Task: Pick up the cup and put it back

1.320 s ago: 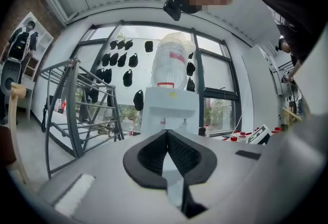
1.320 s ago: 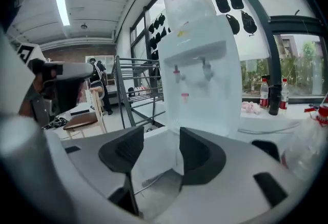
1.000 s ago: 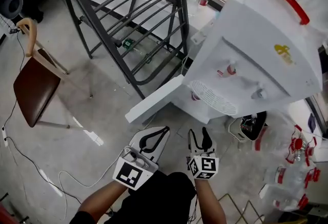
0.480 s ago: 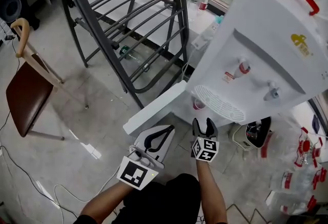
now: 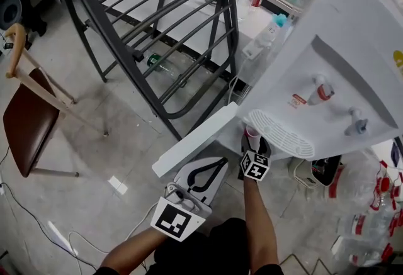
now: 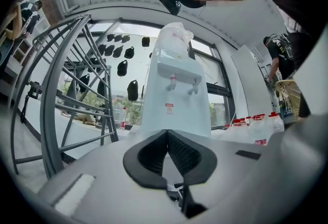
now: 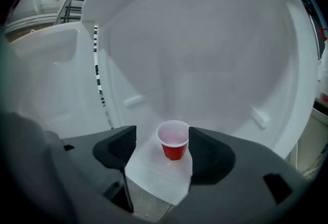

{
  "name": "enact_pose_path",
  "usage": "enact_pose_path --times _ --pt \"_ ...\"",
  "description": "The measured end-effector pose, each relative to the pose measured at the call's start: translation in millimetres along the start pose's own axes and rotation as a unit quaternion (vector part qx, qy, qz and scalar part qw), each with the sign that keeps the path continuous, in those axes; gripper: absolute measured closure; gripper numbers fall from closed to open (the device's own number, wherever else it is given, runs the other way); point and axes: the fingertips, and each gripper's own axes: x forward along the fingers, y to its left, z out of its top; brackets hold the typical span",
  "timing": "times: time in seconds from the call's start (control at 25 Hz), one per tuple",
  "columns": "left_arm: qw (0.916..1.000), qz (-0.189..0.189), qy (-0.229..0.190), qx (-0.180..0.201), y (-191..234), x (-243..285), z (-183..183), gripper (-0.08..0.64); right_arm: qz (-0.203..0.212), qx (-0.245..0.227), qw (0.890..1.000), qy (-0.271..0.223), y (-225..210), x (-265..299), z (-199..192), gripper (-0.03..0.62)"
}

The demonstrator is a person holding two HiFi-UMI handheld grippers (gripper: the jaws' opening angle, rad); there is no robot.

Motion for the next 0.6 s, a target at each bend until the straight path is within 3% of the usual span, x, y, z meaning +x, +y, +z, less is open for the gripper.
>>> enact_pose_path --times 0.16,0.6 --pt "0.9996 -0.012 0.016 0.018 4 7 -9 0.554 -0.007 -0.004 1.000 0.009 -7 23 -8 0.270" --pt "0.9999 -0.013 0.011 -0.002 10 17 -15 0.554 -0.021 0.014 0.999 0.036 -19 54 -25 0.255"
